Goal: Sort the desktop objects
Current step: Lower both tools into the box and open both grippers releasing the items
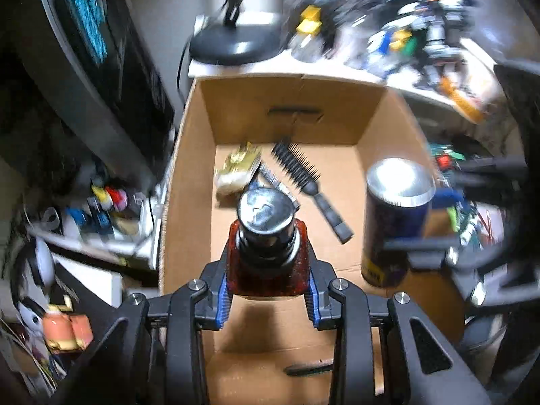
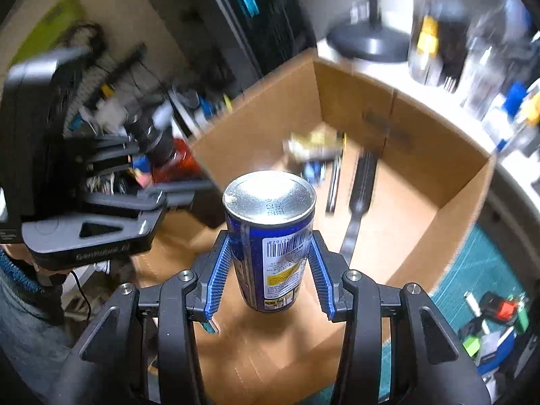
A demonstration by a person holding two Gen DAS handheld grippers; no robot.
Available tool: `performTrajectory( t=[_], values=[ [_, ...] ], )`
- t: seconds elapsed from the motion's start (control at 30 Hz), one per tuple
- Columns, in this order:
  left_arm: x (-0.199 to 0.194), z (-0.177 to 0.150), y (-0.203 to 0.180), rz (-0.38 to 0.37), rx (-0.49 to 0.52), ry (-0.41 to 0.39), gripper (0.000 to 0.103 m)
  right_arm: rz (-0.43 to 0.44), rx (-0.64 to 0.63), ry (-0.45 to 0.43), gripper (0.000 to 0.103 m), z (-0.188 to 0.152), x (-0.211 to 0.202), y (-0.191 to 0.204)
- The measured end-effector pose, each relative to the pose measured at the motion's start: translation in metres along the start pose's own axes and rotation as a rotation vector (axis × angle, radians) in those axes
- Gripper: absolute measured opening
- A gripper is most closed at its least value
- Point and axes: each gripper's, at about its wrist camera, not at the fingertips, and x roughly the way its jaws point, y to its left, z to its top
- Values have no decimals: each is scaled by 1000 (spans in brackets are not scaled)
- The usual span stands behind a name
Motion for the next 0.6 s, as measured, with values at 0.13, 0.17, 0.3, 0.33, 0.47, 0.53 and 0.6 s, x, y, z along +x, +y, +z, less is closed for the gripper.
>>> performTrajectory(
  t=[0.13,0.17,0.3,0.33,0.47,0.53,0.6],
  values=[
    [36,11,1,43,-5,104,35,-54,59,118,43,14,40,-20],
    [42,12,0,53,0,115,35,-58,70,135,43,16,47,-23],
    [57,19,-2,51,-2,129,35,-93,98,174,43,22,65,-35],
    [60,23,-1,43,-7,135,35,-104,103,181,43,24,68,-38],
    [80,33,2,69,-6,187,35,-148,125,211,43,30,82,-49],
    [90,40,4,91,5,206,35,-214,131,239,43,35,90,-55],
    [96,43,6,103,4,224,35,-228,143,242,43,40,94,-62]
  ],
)
